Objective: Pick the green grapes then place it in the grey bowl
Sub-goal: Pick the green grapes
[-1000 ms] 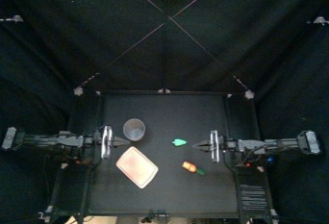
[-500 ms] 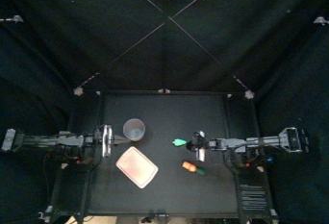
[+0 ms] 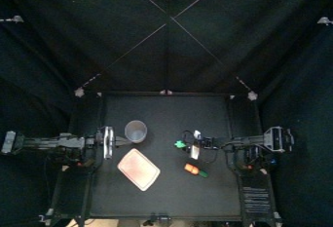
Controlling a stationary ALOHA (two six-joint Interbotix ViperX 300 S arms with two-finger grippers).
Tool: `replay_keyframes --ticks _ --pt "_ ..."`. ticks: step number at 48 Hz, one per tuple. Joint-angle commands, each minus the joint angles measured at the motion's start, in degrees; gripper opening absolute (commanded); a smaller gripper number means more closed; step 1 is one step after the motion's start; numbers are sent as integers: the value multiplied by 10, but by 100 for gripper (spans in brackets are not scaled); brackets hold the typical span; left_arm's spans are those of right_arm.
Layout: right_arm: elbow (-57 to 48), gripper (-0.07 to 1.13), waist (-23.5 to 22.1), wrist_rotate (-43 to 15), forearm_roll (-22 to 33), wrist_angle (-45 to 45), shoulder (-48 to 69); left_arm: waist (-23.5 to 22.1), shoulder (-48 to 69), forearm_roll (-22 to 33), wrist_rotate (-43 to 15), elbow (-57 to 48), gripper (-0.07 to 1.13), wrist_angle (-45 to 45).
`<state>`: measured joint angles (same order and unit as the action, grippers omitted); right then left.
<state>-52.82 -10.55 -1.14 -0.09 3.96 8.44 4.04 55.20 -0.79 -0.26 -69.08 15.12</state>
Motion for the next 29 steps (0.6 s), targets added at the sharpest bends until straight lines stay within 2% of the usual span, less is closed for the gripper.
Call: replay_keyframes --ticks 1,11,29 --pt "24 79 -21 -1 18 -10 -33 0 -3 0 0 5 9 4" --pt "46 79 -38 0 26 -19 -83 1 -3 1 1 -2 9 4" --pt "58 76 -36 -2 20 -25 -129 1 -3 3 4 -11 9 4"
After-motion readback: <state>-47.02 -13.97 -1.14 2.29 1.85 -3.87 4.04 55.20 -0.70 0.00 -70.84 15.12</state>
